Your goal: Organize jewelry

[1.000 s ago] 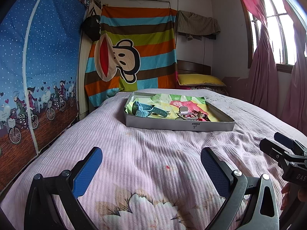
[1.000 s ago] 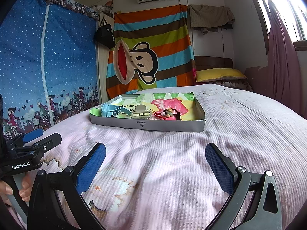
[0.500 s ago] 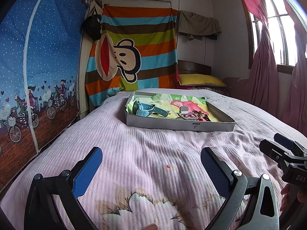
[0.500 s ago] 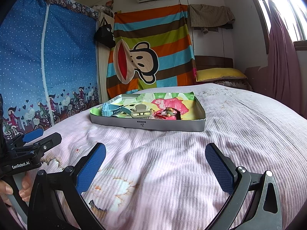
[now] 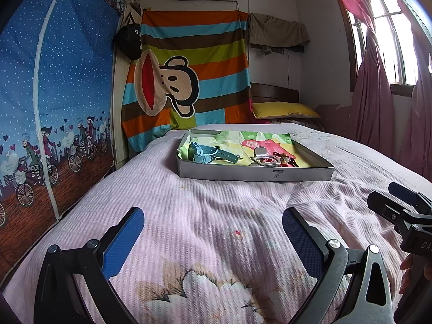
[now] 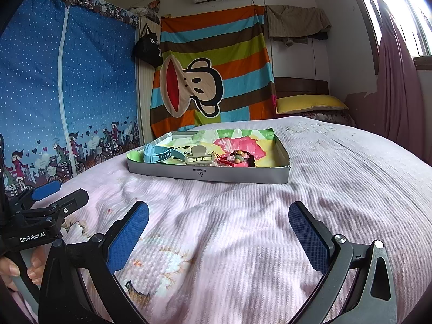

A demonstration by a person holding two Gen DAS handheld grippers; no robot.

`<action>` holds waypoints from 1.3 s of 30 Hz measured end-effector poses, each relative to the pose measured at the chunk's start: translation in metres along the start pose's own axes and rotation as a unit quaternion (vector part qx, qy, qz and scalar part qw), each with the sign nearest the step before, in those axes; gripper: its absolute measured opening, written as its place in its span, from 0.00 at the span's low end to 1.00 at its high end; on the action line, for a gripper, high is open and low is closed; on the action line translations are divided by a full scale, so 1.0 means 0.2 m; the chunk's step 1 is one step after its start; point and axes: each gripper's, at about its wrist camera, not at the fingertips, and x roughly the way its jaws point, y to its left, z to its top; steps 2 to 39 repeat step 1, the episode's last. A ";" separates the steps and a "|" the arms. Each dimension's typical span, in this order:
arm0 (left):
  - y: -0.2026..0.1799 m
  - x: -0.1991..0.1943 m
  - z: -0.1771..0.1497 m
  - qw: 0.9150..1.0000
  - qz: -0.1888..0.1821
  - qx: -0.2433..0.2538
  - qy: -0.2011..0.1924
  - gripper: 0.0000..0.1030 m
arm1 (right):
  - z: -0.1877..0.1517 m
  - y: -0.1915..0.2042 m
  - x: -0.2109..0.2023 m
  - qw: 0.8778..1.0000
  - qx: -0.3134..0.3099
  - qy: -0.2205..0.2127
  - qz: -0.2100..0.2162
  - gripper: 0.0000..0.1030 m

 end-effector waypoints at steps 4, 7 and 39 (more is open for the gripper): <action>0.00 0.00 0.00 1.000 0.000 0.000 0.000 1.00 | 0.00 0.00 0.00 1.000 0.001 0.000 0.000 0.99; 0.00 0.00 0.00 1.000 0.000 0.000 0.000 1.00 | 0.00 0.00 0.00 1.000 0.001 0.000 0.000 0.99; 0.00 0.00 0.00 1.000 0.000 0.000 0.000 1.00 | 0.00 0.00 0.00 1.000 0.001 0.000 0.000 0.99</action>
